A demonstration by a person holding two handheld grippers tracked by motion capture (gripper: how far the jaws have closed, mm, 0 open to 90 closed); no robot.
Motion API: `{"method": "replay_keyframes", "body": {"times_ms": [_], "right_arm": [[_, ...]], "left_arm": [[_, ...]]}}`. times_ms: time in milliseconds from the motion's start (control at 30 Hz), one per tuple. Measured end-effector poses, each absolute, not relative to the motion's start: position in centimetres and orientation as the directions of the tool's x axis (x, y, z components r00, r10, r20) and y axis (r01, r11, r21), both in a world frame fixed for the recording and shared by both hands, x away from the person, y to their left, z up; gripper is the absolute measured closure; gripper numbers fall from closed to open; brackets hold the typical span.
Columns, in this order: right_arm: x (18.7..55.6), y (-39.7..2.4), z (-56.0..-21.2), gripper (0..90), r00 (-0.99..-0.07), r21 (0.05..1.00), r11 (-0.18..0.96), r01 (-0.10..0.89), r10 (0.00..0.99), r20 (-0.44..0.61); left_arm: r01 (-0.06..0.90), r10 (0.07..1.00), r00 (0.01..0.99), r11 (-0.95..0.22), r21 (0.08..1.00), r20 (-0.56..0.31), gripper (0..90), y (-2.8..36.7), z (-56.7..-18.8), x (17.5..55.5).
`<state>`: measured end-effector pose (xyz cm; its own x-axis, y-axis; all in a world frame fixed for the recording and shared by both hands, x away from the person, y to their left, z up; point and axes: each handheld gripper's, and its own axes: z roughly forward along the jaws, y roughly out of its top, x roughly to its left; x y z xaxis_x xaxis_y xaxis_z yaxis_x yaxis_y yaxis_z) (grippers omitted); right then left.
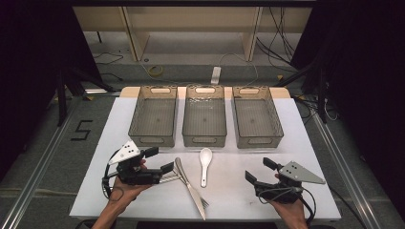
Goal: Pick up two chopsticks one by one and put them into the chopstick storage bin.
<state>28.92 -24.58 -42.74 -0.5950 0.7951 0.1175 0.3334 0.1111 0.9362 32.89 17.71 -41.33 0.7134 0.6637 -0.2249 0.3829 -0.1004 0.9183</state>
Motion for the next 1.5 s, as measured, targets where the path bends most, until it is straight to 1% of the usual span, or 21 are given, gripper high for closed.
{"method": "replay_keyframes", "body": {"times_ms": [333,500,700,833,967,1067,1200,1300,1333,1367,1500], "right_arm": [[28.9,-24.5,-42.7,19.9,-0.598,0.934,0.114,0.340,0.793,0.121],[29.0,-24.6,-42.7,19.9,-0.598,0.932,0.118,0.341,0.793,0.119],[29.1,-24.6,-42.8,20.1,-0.599,0.928,0.123,0.352,0.792,0.122],[29.1,-24.5,-42.9,20.1,-0.600,0.925,0.129,0.356,0.790,0.121],[29.2,-24.5,-42.9,20.2,-0.603,0.923,0.132,0.363,0.788,0.125],[29.2,-24.5,-42.9,20.2,-0.606,0.922,0.137,0.362,0.786,0.122],[29.2,-24.5,-42.9,20.2,-0.613,0.921,0.138,0.364,0.780,0.125],[29.3,-24.6,-42.8,20.2,-0.614,0.921,0.135,0.366,0.778,0.131],[29.3,-24.6,-42.8,20.2,-0.613,0.920,0.132,0.370,0.779,0.134],[29.3,-24.6,-42.8,20.2,-0.615,0.920,0.132,0.370,0.777,0.136],[29.2,-24.5,-42.6,20.3,-0.626,0.921,0.140,0.364,0.769,0.131]], "left_arm": [[0.383,0.679,0.702,-0.107,0.917,-0.214,15.5,17.9,-40.9,33.1],[0.403,0.695,0.697,-0.174,0.898,-0.179,15.5,17.9,-40.7,33.5],[0.452,0.698,0.706,-0.311,0.836,-0.122,15.5,17.3,-40.5,34.4],[0.471,0.683,0.725,-0.394,0.789,-0.091,15.5,17.4,-40.1,35.4],[0.511,0.678,0.729,-0.441,0.737,-0.100,15.7,17.5,-39.9,36.9],[0.508,0.677,0.733,-0.487,0.710,-0.060,16.1,17.3,-39.7,37.8],[0.541,0.664,0.744,-0.532,0.652,-0.075,16.8,17.2,-39.9,39.1],[0.553,0.675,0.734,-0.531,0.642,-0.074,18.2,17.0,-40.4,39.5],[0.558,0.668,0.741,-0.550,0.621,-0.074,19.1,16.9,-40.5,39.6],[0.550,0.663,0.747,-0.575,0.606,-0.050,19.1,16.8,-40.6,39.5],[0.565,0.668,0.743,-0.600,0.567,-0.034,20.6,17.2,-40.5,39.4]]}}
